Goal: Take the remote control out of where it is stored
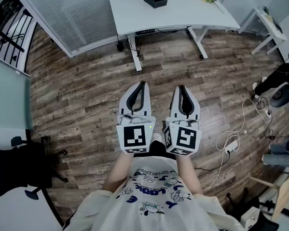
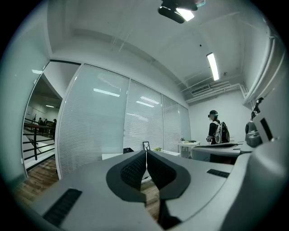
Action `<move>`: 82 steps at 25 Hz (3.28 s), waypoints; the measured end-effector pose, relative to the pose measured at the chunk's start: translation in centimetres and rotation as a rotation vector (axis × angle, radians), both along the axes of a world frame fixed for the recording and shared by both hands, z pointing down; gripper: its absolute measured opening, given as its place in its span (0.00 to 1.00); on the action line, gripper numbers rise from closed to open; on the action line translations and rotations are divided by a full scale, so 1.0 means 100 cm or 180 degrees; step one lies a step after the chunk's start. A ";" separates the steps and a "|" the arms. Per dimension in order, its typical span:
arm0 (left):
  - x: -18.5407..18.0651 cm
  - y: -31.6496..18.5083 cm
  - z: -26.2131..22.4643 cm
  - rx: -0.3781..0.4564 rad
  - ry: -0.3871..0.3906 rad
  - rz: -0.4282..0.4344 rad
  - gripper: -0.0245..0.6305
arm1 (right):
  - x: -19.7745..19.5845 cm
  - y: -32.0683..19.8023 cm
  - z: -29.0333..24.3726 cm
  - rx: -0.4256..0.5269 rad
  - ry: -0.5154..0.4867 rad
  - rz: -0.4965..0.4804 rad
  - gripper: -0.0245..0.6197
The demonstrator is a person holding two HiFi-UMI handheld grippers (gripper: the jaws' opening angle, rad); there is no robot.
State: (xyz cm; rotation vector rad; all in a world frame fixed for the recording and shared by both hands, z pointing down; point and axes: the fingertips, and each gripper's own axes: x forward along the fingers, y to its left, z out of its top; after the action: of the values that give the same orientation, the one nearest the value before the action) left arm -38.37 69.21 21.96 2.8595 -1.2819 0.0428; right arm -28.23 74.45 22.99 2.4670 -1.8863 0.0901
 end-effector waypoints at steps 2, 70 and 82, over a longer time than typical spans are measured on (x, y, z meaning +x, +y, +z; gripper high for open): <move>0.001 0.001 0.000 0.0002 0.0007 0.0005 0.06 | 0.000 0.000 0.000 0.0006 0.0002 -0.0002 0.11; 0.263 -0.359 0.017 0.0005 -0.0042 0.0268 0.06 | 0.248 -0.351 0.025 -0.0032 -0.0150 0.0053 0.11; 0.281 -0.417 0.035 -0.0120 -0.0087 0.0014 0.06 | 0.280 -0.413 0.042 -0.0149 -0.0199 -0.0137 0.11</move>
State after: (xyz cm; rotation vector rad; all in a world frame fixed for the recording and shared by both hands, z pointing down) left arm -10.24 27.53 25.48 2.8399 -1.2655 0.1050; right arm -0.21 33.16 27.23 2.4196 -1.9366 0.2099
